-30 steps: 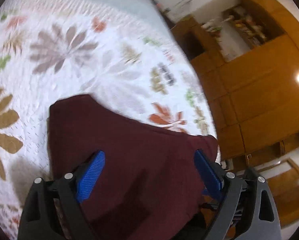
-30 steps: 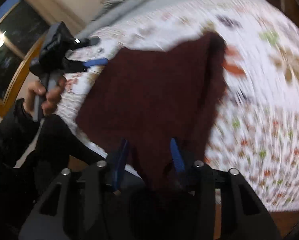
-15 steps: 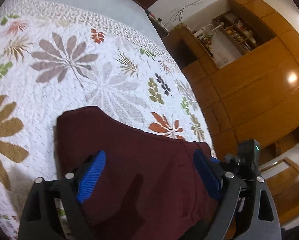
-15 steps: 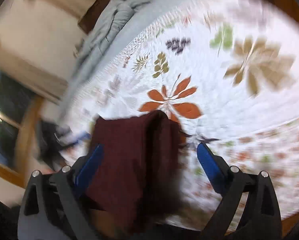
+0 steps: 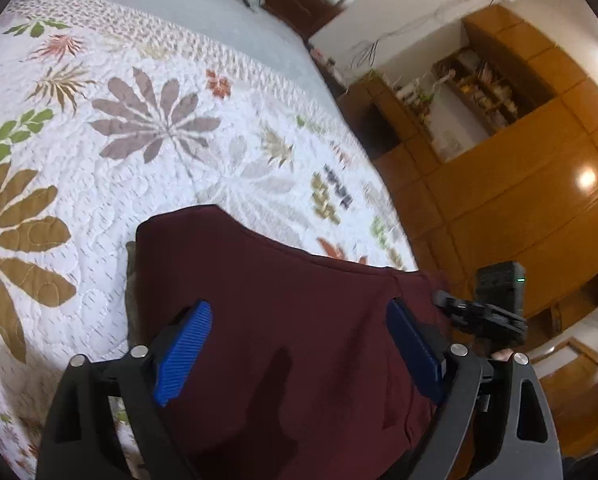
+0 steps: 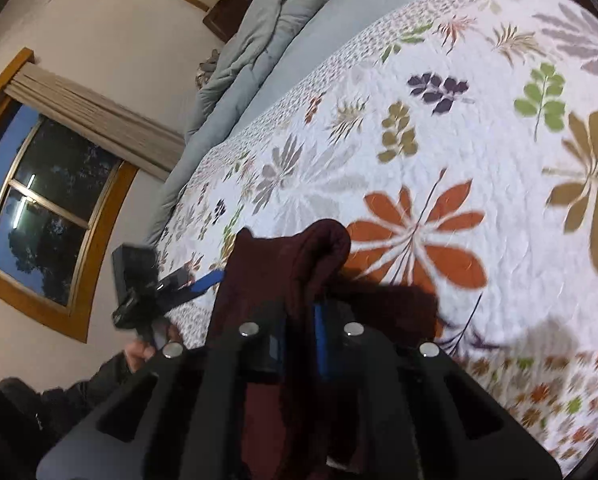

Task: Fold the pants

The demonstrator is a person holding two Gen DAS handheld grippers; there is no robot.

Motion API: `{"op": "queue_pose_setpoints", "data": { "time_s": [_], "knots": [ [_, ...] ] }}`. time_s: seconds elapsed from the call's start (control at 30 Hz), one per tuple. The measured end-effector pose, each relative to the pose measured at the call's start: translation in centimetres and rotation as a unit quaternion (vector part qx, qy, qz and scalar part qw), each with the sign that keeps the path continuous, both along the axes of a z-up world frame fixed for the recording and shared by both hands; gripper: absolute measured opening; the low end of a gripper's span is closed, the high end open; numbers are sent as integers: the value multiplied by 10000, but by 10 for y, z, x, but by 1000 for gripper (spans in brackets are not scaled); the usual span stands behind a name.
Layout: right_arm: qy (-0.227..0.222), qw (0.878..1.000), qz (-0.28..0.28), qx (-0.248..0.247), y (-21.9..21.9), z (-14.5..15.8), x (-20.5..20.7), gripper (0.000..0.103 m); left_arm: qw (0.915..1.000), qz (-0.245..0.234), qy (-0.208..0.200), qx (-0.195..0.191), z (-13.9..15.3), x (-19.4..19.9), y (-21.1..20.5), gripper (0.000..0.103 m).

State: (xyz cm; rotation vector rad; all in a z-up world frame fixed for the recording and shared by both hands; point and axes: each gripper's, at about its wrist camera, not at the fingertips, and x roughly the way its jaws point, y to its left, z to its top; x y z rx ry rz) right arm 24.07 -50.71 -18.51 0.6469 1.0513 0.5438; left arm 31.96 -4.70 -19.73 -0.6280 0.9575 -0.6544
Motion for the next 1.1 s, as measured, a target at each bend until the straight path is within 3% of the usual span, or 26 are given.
{"op": "queue_pose_setpoints", "data": {
  "time_s": [0.13,0.17,0.2,0.23,0.27,0.33,0.43,0.53,0.6,0.73,0.8,0.87,0.97,1.1],
  "knots": [
    [792,9952,-430,-381,-10,-61,15,13,9999,-24,81,75,-8,-9,-8,89],
    [778,9954,-472,-297,-11,-67,13,17,9999,-31,65,147,-8,-11,-10,89],
    [703,9960,-548,-112,-15,-67,8,25,9998,-51,34,184,-6,-13,-11,90],
    [621,9955,-685,223,-22,-59,-1,49,9998,-81,3,186,-4,-15,-10,90],
    [559,9949,-765,339,-25,-52,-7,65,9997,-105,-19,203,-2,-16,-9,90],
    [367,9935,-1017,363,-33,-28,-37,65,9996,-94,-74,270,2,-18,-7,90],
    [510,9924,-1007,494,-26,-18,-81,66,9996,-27,-148,230,7,-23,-1,90],
    [918,9888,-1079,478,-9,-25,-133,68,9994,-13,-235,272,12,-29,0,90],
    [1140,9834,-1123,855,5,-39,-159,69,9991,-63,-261,332,13,-33,-3,90],
    [1149,9818,-1033,1101,29,-53,-152,69,9985,-163,-248,452,15,-38,-8,90],
    [1114,9814,-1078,1131,32,-59,-136,39,9987,-132,-210,448,17,-39,-7,90],
    [1015,9833,-1145,983,29,-54,-133,25,9989,-131,-235,396,21,-43,-7,90],
    [718,9893,-1116,607,27,-37,-143,22,9985,-292,-181,434,14,-53,-14,91],
    [1225,9821,-1342,498,18,-79,-152,25,9980,-375,-114,490,-4,-63,-22,91]
  ]
}}
